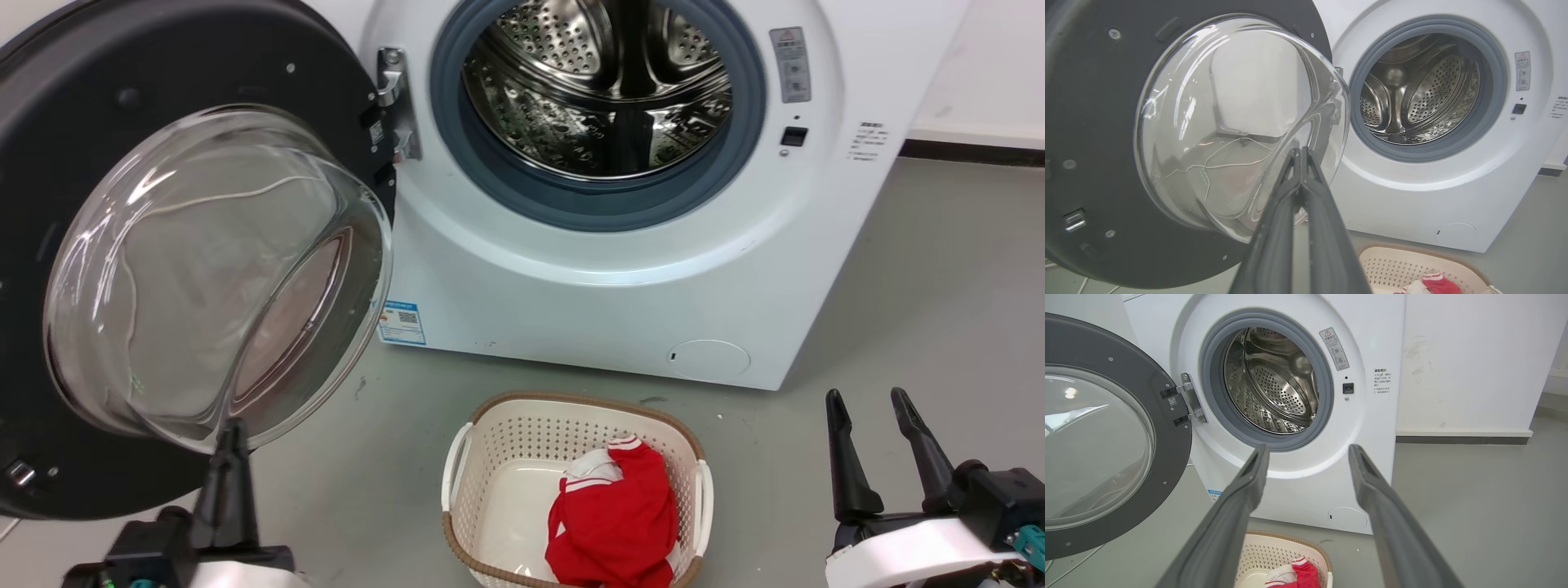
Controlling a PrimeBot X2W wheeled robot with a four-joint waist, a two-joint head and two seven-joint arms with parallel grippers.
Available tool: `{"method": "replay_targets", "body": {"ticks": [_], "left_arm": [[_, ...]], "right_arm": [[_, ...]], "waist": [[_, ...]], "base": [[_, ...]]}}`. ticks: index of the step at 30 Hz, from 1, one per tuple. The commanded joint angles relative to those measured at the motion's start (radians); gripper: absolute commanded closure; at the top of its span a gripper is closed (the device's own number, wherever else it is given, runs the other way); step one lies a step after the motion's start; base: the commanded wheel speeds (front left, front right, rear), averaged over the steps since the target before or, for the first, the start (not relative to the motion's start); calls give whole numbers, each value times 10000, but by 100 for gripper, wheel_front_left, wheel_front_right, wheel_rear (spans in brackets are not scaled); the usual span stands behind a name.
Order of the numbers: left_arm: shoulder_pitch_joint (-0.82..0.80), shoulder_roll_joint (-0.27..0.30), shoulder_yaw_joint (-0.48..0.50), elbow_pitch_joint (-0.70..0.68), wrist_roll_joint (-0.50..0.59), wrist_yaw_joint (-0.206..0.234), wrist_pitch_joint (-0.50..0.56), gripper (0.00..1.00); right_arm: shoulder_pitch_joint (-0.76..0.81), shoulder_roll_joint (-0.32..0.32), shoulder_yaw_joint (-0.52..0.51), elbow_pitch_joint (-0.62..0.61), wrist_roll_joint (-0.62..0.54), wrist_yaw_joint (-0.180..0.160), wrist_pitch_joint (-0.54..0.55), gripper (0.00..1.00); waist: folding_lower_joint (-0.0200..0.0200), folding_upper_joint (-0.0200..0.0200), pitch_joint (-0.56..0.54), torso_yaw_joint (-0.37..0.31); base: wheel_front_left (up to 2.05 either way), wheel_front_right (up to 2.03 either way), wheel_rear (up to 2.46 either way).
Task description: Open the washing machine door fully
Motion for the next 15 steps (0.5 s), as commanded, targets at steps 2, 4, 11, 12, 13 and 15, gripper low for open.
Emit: {"method": "replay_targets", "body": {"ticks": [2, 4, 11, 12, 13, 15], "left_arm": [[-56, -155, -225, -122, 176, -127, -34, 100], [-141, -300, -433, -144, 276, -196, -34, 70], [-760, -615, -725, -206, 589, -366, -35, 0], [-872, -641, -727, -167, 641, -380, -35, 0], [-1010, -694, -703, -158, 669, -387, -36, 0], [-1223, -781, -700, -53, 768, -422, -36, 0]], "right_arm": [[106, 16, 35, -92, -105, -6, 77, 0], [122, 16, 37, -158, -148, -6, 145, 0], [141, 16, -70, -455, -317, -5, 274, 0], [122, 16, -91, -502, -354, -5, 297, 0], [115, 16, -99, -531, -373, -5, 315, 0], [126, 16, -95, -605, -467, -5, 351, 0]], "waist": [[0, 0, -116, -278], [0, 0, -156, -429], [0, 0, -165, -883], [0, 0, -162, -946], [0, 0, -165, -1008], [0, 0, -166, -1130]], "base": [[0, 0, 0], [0, 0, 0], [0, 0, 0], [0, 0, 0], [0, 0, 0], [0, 0, 0]]}}
